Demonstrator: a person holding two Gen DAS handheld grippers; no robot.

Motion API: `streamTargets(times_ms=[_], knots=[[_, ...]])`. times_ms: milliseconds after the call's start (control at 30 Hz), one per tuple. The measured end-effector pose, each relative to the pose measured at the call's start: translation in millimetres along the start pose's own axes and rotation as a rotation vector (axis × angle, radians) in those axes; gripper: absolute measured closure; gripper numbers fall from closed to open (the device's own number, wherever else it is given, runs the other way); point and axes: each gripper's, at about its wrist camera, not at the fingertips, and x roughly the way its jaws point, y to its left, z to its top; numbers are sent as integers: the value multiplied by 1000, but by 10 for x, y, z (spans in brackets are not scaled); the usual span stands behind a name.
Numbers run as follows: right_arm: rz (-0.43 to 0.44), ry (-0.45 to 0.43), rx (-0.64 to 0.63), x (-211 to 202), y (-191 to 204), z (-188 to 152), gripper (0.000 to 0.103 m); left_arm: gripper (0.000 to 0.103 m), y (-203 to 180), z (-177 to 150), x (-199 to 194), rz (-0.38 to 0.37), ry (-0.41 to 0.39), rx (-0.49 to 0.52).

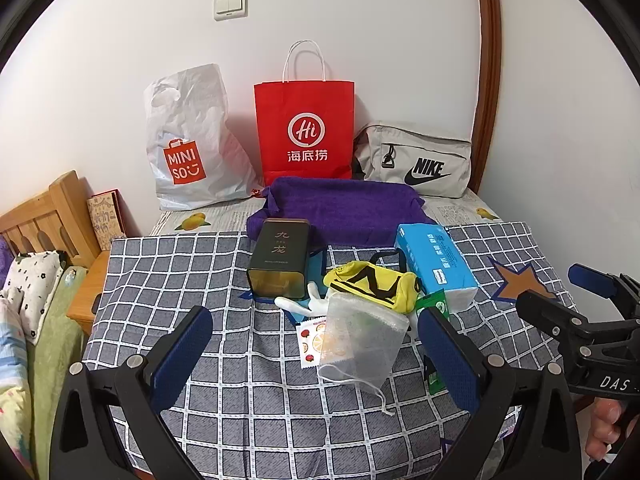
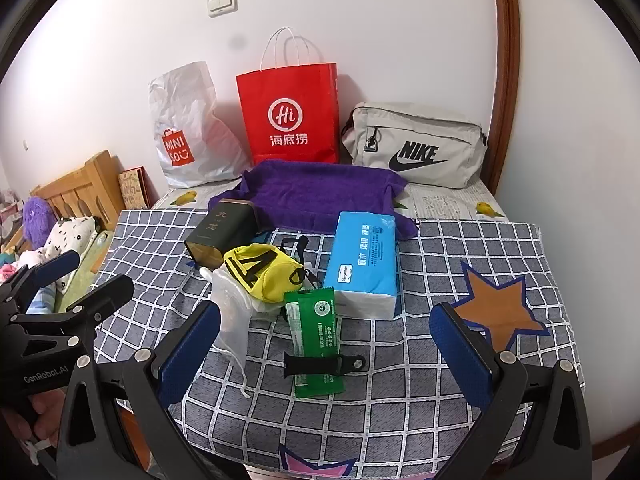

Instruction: Organize soft objects

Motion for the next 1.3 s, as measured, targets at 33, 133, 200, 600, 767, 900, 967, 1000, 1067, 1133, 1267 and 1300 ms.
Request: streamTargets(times_ms=[33,133,200,600,767,900,967,1000,1067,1133,1267,1300], knots=[[2,0,2,0,0,0,0,0,2,2,-1,0,0,-1],[2,0,5,6,0,3,0,0,13,13,5,-6,0,-1],[2,0,3,11,-5,7,0,0,15,12,9,-6,1,0],[19,34,19,128,-59,-5,0,0,85,-70,209,-26,46,0],[11,45,25,239,-127,-73,0,0,68,-210,404,-69,83,19],[-5,55,31,334,-206,-129,0,0,-29,-293,571,-115,109,46],[-10,68,37,394,-258,-158,0,0,-97,-325,683,-120,127,62],[-15,76,42,425,-289,-176,0,0,-119,-339,727,-121,134,68],[-26,90,55,489,-365,-215,0,0,-161,-374,839,-128,144,78],[-32,104,71,554,-446,-259,0,0,-191,-401,949,-141,157,78],[-43,133,93,686,-571,-348,0,0,-254,-450,1157,-170,182,89],[-45,141,96,723,-593,-372,0,0,-270,-463,1195,-172,185,95]])
